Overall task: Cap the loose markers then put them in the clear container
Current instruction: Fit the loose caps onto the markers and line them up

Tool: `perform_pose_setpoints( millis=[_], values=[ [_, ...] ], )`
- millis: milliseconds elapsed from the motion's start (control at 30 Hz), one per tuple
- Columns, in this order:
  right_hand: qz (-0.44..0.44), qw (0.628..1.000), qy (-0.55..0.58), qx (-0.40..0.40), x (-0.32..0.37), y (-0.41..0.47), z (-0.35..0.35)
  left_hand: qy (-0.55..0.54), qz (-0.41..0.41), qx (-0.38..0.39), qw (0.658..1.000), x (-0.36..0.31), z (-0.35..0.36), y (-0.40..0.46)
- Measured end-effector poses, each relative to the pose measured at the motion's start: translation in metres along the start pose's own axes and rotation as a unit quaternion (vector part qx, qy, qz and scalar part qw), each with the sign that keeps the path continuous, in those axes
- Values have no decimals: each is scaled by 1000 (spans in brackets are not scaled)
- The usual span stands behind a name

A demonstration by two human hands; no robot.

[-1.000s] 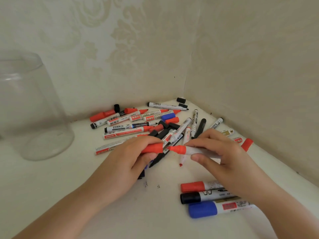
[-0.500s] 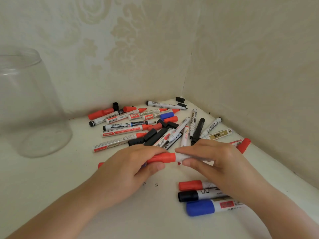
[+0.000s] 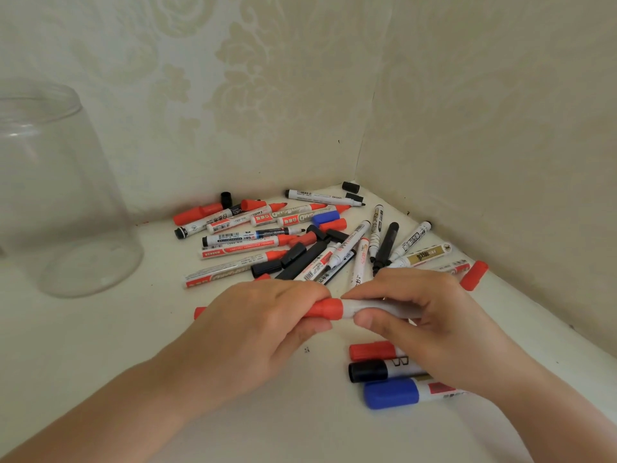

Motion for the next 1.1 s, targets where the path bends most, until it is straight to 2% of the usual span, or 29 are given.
perform_pose_setpoints(
  millis=[300, 434, 500, 600, 700, 934, 1001, 1101],
  values=[
    [54, 998, 12, 20, -7, 1, 7, -1, -25, 22, 999, 4, 9, -2],
    [81, 992, -33, 96, -14, 0, 2, -44, -42, 54, 997, 6, 22, 2],
    [91, 988, -55, 109, -20, -2, -7, -69, -42, 63, 995, 7, 24, 1],
    [128, 975, -123, 136, -37, -7, -20, -90, -72, 40, 993, 14, 17, -3],
    [166, 962, -129, 171, -47, -12, -23, -84, -88, 33, 992, 20, 13, -4],
    [135, 973, -83, 168, -34, -7, -11, -84, -99, 60, 990, 21, 19, -2],
    [125, 981, -69, 132, -31, -5, -16, -78, -119, 45, 989, 24, 16, -2],
    [135, 987, -63, -68, -40, -3, -48, -86, -167, 5, 982, 30, 10, -2]
  ],
)
Point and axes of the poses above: each hand's wrist, its own y-axis towards the middle knuckle, its own z-axis out of the palm, x = y × z, the point moved 5 cm from there along y, towards the middle knuckle, and after that the axes turned 4 degrees about y, right-handed, at the moved point
